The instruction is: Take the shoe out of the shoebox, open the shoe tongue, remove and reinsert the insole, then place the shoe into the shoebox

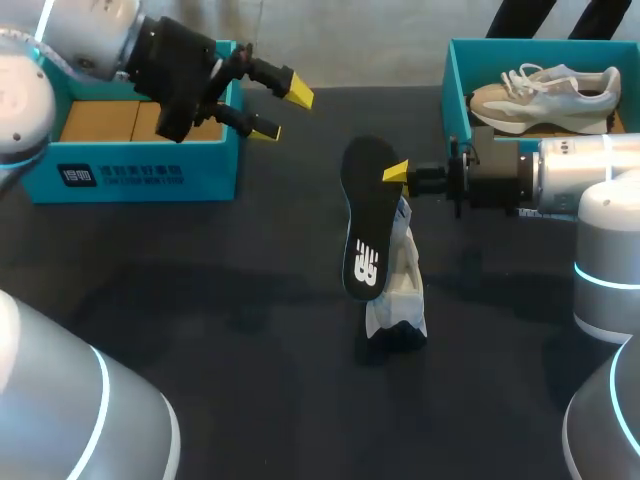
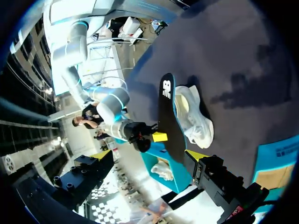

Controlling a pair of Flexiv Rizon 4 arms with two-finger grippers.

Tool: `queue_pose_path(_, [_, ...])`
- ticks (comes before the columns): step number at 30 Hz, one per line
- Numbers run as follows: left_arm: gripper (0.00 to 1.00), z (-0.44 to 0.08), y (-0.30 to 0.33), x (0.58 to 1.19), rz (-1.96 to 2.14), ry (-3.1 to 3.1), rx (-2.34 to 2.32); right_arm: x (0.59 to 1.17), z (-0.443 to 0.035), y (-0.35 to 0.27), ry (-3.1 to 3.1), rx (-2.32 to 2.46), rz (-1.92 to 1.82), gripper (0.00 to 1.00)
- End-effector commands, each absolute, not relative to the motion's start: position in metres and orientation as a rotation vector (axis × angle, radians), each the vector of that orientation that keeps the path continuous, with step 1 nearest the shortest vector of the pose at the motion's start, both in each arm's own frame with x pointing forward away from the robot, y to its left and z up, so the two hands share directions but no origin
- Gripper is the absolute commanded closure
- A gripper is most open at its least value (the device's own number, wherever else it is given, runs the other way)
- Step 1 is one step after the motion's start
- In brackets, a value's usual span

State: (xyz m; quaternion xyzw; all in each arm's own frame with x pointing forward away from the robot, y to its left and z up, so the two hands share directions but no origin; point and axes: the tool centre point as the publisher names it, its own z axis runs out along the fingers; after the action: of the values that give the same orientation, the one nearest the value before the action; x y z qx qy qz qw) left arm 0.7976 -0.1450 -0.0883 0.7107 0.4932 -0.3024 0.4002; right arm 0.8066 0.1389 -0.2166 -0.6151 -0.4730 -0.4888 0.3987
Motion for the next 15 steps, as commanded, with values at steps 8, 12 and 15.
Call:
queue_pose_path(8, [0.00,-0.0970,-0.1415,0.7900,-0.889,1.147,1.680,0.8066,-0.2160,0.1406,-1.200,-1.562,-1.234,1.00])
queue_pose_path(12, [0.00,-0.0970,-0.1415,0.7900,-0.889,1.147,1.680,0.8066,-0.2160,0.1406,-1.200,-1.562,-1.234,1.00])
queue_pose_path(15, [0.00,-0.0970,-0.1415,0.7900,-0.889,1.147,1.680,0.8066,-0.2160,0.1406,-1.200,-1.562,-1.234,1.00])
